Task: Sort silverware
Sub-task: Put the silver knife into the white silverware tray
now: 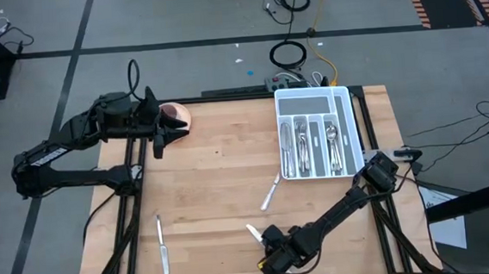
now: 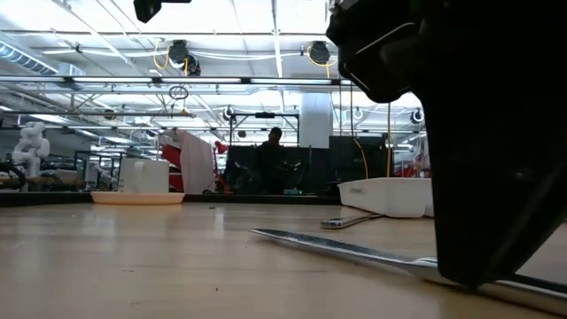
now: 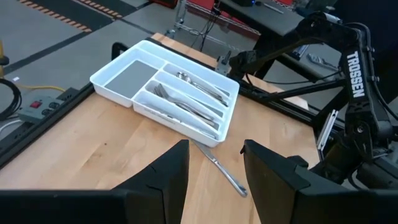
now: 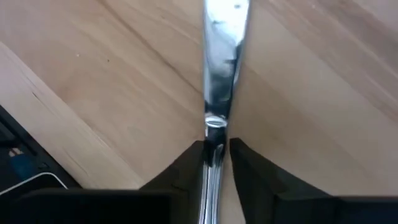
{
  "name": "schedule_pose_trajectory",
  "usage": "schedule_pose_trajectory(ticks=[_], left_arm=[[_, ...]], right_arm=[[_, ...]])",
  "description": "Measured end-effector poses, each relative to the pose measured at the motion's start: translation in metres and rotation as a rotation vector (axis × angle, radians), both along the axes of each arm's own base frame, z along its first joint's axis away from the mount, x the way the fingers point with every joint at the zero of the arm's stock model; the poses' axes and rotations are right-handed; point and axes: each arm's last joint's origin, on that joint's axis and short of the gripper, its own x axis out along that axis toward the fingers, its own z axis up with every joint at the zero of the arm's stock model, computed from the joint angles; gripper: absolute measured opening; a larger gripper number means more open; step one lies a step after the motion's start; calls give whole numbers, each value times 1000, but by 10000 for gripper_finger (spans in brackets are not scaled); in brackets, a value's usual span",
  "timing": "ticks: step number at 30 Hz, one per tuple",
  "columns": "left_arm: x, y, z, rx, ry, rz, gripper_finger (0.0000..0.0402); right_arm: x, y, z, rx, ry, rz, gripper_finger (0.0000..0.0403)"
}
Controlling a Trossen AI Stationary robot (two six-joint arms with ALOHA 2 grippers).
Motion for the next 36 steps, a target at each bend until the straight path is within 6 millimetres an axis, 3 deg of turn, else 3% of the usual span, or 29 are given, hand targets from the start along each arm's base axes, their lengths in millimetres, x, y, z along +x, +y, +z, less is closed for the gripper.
schedule_pose_trajectory(ticks=[6, 17, 25, 36], left_arm=[[0, 0, 0, 7, 0, 0, 158], [0, 0, 0, 9, 1, 4, 158], [0, 1, 0, 21, 4, 31, 158], [0, 1, 0, 22, 4, 36, 158]], right_arm=[[-2, -2, 0, 14, 44, 20, 14], [-12, -9, 7, -12, 152, -5, 2], [-27, -30, 33, -206, 174, -99, 1], [-36, -45, 76, -260, 105, -73, 2]])
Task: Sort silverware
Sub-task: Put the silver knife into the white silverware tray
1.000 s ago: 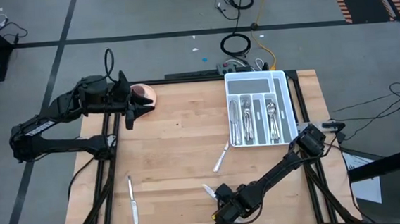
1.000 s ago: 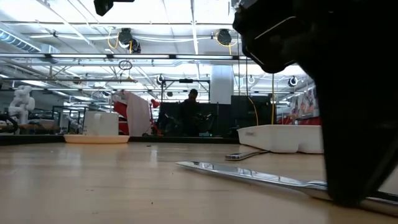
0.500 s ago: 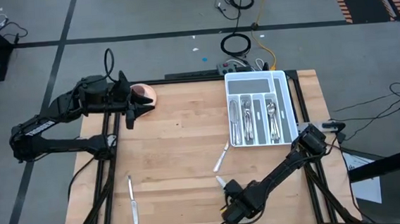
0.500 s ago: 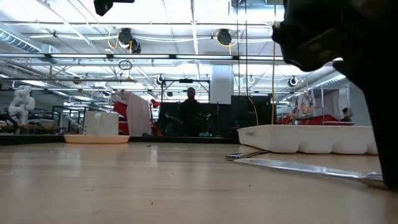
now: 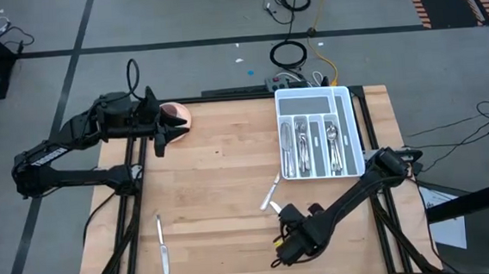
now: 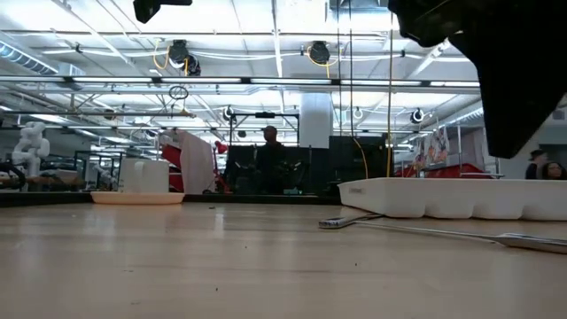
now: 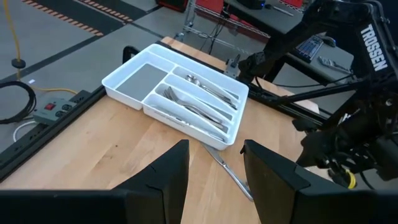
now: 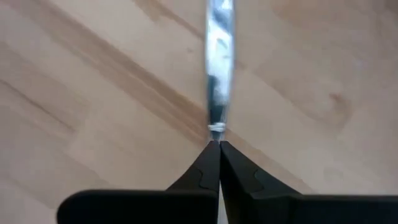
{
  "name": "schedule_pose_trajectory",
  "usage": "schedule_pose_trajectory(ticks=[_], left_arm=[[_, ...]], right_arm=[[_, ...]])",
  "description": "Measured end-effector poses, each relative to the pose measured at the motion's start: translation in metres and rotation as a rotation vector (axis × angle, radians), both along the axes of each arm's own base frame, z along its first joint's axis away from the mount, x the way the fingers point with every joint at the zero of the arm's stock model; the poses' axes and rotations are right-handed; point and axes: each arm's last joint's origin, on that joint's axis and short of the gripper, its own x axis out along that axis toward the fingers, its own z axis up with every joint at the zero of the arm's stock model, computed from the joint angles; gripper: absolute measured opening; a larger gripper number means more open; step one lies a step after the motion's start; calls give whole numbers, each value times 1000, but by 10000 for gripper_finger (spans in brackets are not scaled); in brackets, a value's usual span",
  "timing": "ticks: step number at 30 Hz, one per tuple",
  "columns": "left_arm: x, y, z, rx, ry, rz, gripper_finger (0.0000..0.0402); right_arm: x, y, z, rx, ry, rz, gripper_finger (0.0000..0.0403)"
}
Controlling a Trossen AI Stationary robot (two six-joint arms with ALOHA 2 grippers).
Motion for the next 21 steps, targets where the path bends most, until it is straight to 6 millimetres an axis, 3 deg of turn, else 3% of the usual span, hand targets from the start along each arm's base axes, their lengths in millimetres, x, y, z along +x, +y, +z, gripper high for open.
schedule_pose_trajectory(ticks=[3, 6, 15, 21], left_arm=[[0, 0, 0, 0, 0, 1, 158], [0, 0, 0, 0, 0, 1, 158], [0, 1, 0, 4, 3, 18, 158], [0, 1, 0, 3, 5, 19, 158]], right_arm=[[-2, -2, 1, 26, 56, 32, 0], [0, -2, 0, 109, 111, 97, 26], [9, -16, -5, 110, 133, 119, 197], [12, -20, -15, 114, 123, 128, 210]])
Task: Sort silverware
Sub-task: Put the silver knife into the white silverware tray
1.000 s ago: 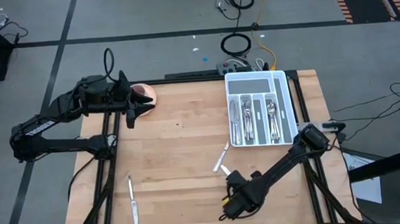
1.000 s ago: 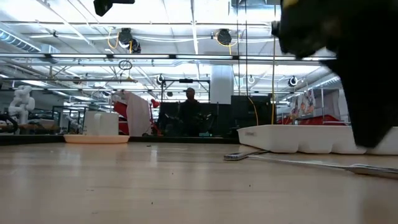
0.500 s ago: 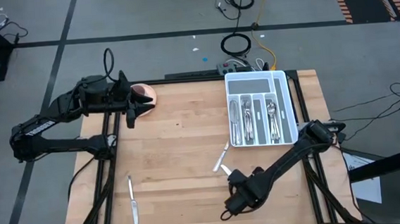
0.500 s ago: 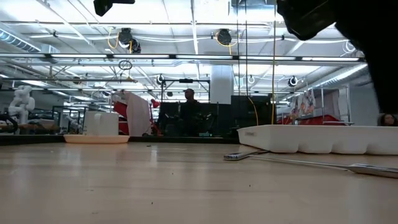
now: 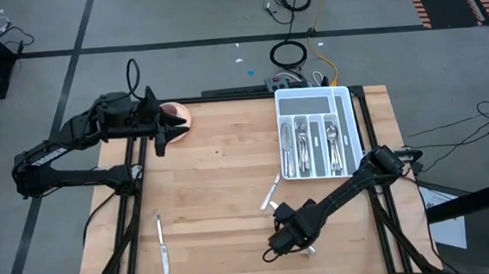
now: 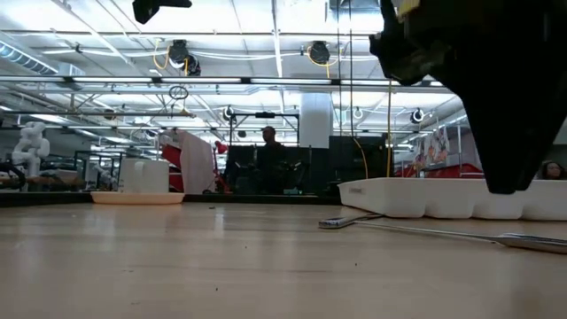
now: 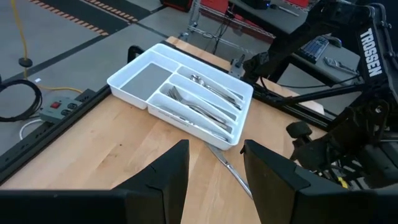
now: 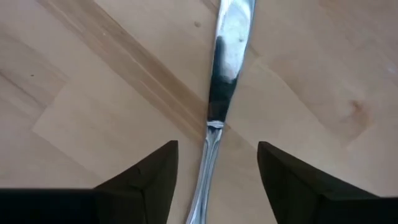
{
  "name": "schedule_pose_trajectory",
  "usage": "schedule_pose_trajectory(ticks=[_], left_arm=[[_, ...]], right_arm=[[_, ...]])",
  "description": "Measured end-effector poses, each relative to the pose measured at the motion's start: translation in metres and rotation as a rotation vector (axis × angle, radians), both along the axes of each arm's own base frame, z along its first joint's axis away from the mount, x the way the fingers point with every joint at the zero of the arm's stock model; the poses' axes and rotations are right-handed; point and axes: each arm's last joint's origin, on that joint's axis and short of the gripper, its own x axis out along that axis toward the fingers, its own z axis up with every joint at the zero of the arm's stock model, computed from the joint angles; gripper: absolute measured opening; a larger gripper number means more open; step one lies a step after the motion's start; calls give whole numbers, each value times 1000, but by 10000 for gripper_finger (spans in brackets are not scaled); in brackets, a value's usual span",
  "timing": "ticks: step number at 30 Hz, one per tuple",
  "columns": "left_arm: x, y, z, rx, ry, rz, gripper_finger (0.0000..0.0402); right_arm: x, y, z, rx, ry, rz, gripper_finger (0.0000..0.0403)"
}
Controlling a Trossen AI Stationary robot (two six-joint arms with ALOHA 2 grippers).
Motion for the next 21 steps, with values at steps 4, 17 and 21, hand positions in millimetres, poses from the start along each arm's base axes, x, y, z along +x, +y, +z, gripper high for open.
schedule_pose_trajectory(ticks=[4, 17, 21], left_arm=[[-1, 0, -1, -4, 17, 2, 158], [-1, 1, -2, 11, 24, 21, 158], [-1, 1, -2, 22, 26, 16, 158]], right_arm=[[-3, -2, -6, -9, 12, 1, 203], [-11, -4, -41, 86, -2, -12, 202], [-14, -7, -49, 153, 26, 46, 163]])
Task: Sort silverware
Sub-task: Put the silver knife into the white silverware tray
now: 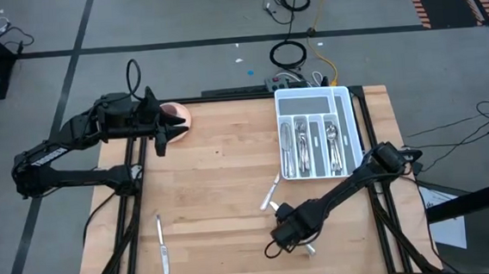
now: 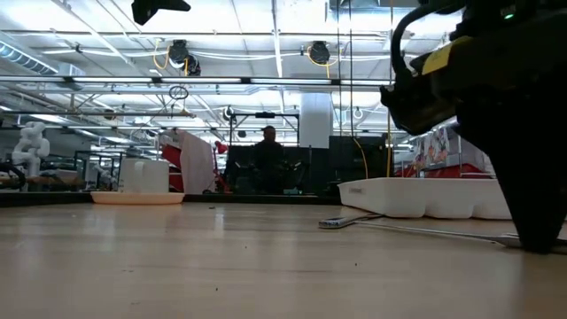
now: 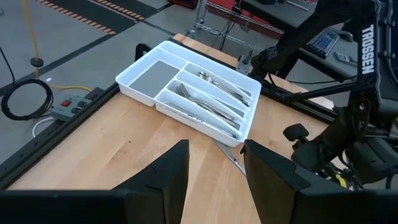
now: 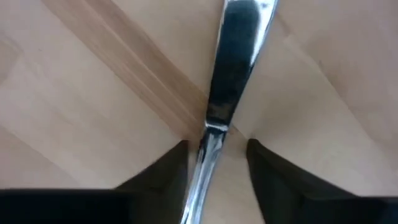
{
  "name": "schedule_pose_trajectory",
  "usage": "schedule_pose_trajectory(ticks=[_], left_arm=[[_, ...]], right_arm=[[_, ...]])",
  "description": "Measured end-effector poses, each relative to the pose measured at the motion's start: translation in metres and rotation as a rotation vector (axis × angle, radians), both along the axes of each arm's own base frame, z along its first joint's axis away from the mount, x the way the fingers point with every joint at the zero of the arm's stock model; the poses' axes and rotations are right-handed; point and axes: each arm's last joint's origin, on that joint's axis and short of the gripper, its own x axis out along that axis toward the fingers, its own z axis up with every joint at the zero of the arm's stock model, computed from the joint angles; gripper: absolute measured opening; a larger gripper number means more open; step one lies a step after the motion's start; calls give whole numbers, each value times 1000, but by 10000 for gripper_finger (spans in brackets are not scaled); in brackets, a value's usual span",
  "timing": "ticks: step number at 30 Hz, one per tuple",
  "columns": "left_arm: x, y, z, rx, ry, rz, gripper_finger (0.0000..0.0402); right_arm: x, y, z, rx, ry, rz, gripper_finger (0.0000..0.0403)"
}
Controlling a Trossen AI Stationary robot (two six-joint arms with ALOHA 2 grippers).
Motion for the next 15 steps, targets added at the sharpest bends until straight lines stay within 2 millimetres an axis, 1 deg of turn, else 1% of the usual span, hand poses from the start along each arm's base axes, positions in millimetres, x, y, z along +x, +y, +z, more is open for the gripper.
schedule_pose_trajectory(ticks=[6, 7, 11, 13, 15], left_arm=[[0, 0, 0, 2, 1, 3, 158], [0, 0, 0, 2, 1, 3, 158], [0, 0, 0, 2, 1, 3, 158], [0, 0, 0, 2, 1, 3, 158], [0, 0, 0, 2, 1, 3, 158]], right_arm=[[2, -4, -2, 81, 27, 59, 28], [3, -6, -2, 92, 31, 60, 17], [6, -11, -2, 108, 40, 37, 6], [7, -11, 0, 110, 35, 35, 4], [8, -10, 6, 103, 17, 35, 3]])
